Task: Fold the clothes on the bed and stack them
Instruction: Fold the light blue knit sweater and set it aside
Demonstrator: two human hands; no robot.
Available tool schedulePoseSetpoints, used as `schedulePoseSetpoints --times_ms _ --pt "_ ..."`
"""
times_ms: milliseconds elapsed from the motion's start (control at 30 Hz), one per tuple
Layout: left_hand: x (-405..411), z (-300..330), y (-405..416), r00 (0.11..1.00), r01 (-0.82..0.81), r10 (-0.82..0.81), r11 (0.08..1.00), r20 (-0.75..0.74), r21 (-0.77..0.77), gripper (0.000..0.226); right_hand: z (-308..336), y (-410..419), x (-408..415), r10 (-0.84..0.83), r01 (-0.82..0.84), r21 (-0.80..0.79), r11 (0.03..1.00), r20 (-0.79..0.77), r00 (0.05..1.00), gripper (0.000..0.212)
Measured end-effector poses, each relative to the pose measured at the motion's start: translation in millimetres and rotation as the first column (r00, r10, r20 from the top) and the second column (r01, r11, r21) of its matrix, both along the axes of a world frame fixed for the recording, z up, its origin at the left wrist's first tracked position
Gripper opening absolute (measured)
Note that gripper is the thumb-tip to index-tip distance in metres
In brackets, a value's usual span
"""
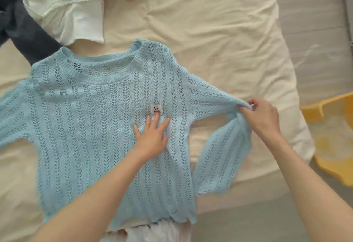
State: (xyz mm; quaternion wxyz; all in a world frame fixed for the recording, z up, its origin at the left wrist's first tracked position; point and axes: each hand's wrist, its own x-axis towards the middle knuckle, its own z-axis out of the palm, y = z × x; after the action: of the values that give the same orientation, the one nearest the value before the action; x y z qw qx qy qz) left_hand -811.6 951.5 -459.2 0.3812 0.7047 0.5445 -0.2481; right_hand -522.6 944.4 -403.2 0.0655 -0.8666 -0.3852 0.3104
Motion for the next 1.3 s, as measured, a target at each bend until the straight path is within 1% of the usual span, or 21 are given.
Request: schedulePoseSetpoints --times_ms 33,100,167,233,300,367,433,500,533,633,700,733,767,833,900,967,1033,1133,1200,1267,1300 --pt "4 6 -3 0.999 -0.032 0.032 0.997 0.002 0.065 0.056 3 -1 2 -0.046 0.053 0.074 0.996 -0.092 0.995 0.015" --pt "16 18 -14 0.992 -0.126 0.120 0.972 0.039 0.199 0.052 3 -10 -3 -0.129 0.166 0.092 0.982 -0.320 0.939 0.021" --pt "31 29 -28 0.979 -0.179 0.136 0.933 0.155 0.313 0.044 -5 -30 -3 -0.211 0.231 0.018 0.973 -0.343 0.915 0.025" --pt "48 37 -45 0.941 -0.209 0.098 0.920 0.323 0.332 0.033 -12 -58 -3 -0.267 0.252 -0.088 0.964 -0.325 0.907 0.027" --pt "67 45 -63 0.876 -0.237 0.141 0.959 0.461 0.158 0.026 -16 -86 -14 -0.267 0.226 -0.149 0.963 -0.398 0.877 0.025" --pt "88 50 -75 0.795 -0.319 0.338 0.939 0.504 -0.127 0.027 -16 -106 -33 -0.177 0.142 -0.110 0.984 -0.468 0.866 0.025" --pt "104 55 -76 0.658 -0.479 0.600 0.800 0.455 -0.362 0.025 -16 -123 -49 -0.016 -0.001 -0.033 0.999 -0.517 0.856 0.032" --pt "113 54 -67 0.473 -0.622 0.812 0.582 0.341 -0.524 0.023 -15 -134 -57 0.089 -0.091 0.023 0.996 -0.539 0.837 0.035" --pt "115 53 -61 0.414 -0.657 0.867 0.495 0.277 -0.568 0.021 -15 -138 -57 0.072 -0.074 0.019 0.997 -0.565 0.822 0.036" --pt "120 61 -41 0.348 -0.660 0.918 0.383 0.189 -0.646 0.018 -10 -138 -55 -0.154 0.159 -0.047 0.986 -0.618 0.771 0.032" --pt "121 69 -35 0.230 -0.624 0.958 0.279 0.169 -0.730 0.026 -7 -133 -49 -0.308 0.368 -0.031 0.929 -0.615 0.726 0.020" --pt "120 75 -34 0.167 -0.592 0.974 0.224 0.154 -0.774 0.029 -4 -128 -45 -0.360 0.439 -0.043 0.898 -0.647 0.673 0.020" --pt "118 80 -34 0.113 -0.563 0.984 0.176 0.136 -0.808 0.031 -2 -123 -43 -0.382 0.469 -0.075 0.880 -0.698 0.606 0.023" --pt "104 86 -36 0.045 -0.545 0.993 0.116 0.110 -0.830 0.034 2 -112 -43 -0.365 0.419 -0.148 0.896 -0.783 0.503 0.027" --pt "80 87 -37 0.068 -0.620 0.991 0.133 0.116 -0.773 0.033 4 -98 -49 -0.318 0.312 -0.172 0.934 -0.800 0.509 0.025" --pt "48 81 -35 0.132 -0.768 0.984 0.180 0.123 -0.615 0.029 4 -85 -60 -0.275 0.246 -0.163 0.955 -0.794 0.542 0.028" --pt "12 74 -28 0.152 -0.882 0.975 0.208 0.161 -0.423 0.024 -1 -78 -76 -0.194 0.136 -0.139 0.981 -0.760 0.620 0.038" --pt "-27 68 -23 0.164 -0.923 0.966 0.221 0.199 -0.314 0.033 -14 -84 -100 -0.017 -0.081 -0.124 0.989 -0.638 0.770 0.044" --pt "-38 64 -29 0.280 -0.919 0.940 0.321 0.196 -0.228 0.034 -20 -94 -112 0.022 -0.121 -0.133 0.984 -0.578 0.816 0.042" --pt "-36 63 -45 0.466 -0.860 0.862 0.495 0.200 -0.128 0.027 -22 -102 -119 0.034 -0.144 -0.158 0.977 -0.549 0.835 0.032" --pt "-30 64 -54 0.546 -0.809 0.810 0.576 0.214 -0.119 0.023 -22 -105 -121 0.051 -0.169 -0.171 0.971 -0.541 0.840 0.023"
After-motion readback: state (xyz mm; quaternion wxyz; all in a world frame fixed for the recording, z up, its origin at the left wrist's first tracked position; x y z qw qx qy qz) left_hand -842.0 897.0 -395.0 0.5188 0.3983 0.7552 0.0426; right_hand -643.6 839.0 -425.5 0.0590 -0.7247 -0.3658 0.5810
